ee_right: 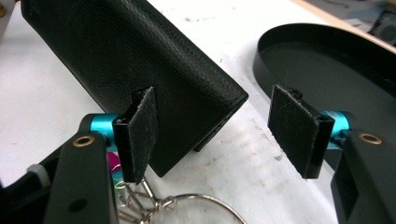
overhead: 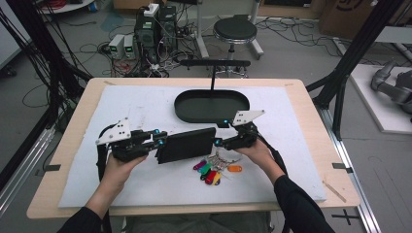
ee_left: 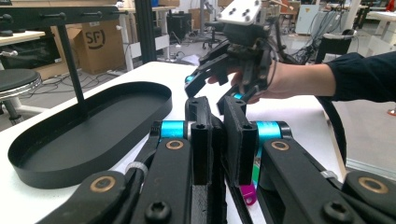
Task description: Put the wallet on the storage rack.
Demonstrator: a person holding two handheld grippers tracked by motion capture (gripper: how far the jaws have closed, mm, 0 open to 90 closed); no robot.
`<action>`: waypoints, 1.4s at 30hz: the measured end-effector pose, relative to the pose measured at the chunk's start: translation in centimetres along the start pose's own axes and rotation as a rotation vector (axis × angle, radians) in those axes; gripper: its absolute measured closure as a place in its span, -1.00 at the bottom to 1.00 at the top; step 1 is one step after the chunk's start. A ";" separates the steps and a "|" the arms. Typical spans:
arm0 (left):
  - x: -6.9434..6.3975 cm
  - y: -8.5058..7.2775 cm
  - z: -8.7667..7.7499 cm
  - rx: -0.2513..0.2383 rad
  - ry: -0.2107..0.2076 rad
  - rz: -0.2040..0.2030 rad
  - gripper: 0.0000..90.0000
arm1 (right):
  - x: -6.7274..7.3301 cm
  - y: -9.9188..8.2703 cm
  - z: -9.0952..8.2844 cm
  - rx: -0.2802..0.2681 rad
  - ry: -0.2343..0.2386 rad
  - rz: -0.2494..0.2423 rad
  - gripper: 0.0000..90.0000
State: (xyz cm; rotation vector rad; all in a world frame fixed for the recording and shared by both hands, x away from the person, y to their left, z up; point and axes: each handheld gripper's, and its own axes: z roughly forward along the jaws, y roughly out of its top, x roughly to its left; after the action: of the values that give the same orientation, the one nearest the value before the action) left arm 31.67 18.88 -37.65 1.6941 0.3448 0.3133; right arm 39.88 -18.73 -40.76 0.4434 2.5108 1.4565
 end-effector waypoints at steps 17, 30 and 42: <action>1.2 -0.6 -0.9 -0.003 0.058 -0.049 0.74 | -0.6 0.4 0.9 0.046 0.127 -0.074 0.66; 2.3 -2.8 0.2 0.134 0.159 -0.119 -0.04 | 0.1 0.4 -0.4 0.084 0.110 -0.128 0.74; 4.3 -4.9 2.2 0.290 0.050 -0.113 -0.26 | -0.2 0.4 -1.0 0.108 0.165 -0.147 0.74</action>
State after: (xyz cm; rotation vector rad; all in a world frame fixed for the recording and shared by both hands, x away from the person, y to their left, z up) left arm 36.27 19.33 -42.73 1.9435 0.5415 0.2298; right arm 39.81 -19.43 -39.90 0.1569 2.6947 1.3592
